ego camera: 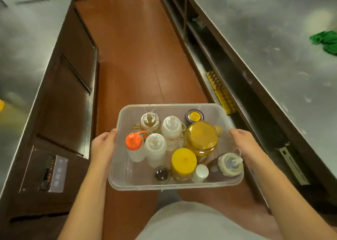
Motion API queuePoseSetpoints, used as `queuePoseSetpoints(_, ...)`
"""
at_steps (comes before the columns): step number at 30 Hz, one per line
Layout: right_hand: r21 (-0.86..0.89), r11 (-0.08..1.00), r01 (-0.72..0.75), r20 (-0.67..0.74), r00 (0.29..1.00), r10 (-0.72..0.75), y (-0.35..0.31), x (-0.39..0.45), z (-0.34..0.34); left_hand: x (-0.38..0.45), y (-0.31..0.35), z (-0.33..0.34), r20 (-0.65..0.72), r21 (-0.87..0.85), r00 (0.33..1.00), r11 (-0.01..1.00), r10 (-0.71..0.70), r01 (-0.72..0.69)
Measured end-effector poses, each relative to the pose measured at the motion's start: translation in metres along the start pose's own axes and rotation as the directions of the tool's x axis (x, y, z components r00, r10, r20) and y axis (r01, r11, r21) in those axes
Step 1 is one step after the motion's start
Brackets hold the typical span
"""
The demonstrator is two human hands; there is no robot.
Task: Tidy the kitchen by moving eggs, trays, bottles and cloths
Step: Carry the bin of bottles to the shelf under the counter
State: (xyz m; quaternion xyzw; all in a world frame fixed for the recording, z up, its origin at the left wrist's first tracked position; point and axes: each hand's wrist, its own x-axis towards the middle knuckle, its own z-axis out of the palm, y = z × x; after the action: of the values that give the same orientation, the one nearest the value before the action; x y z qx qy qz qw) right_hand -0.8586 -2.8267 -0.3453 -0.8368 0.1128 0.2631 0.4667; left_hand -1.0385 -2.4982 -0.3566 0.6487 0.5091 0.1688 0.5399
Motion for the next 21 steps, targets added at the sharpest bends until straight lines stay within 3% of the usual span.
queuePoseSetpoints(10, 0.112, 0.992, -0.052, -0.126, 0.990, 0.066, -0.081, 0.072, 0.007, 0.143, 0.103, 0.079, 0.163, 0.096, 0.980, 0.987, 0.113, -0.129)
queuePoseSetpoints(16, 0.133, 0.989, -0.072, -0.156, 0.983, 0.092, -0.116, 0.146, 0.001, 0.198, 0.140, 0.137, 0.181, 0.156, 0.976, 0.977, 0.120, -0.149)
queuePoseSetpoints(21, 0.147, 0.984, -0.104, -0.089, 0.989, 0.118, -0.158, 0.222, -0.002, 0.236, 0.169, 0.183, 0.137, 0.161, 0.987, 0.982, 0.080, -0.102)
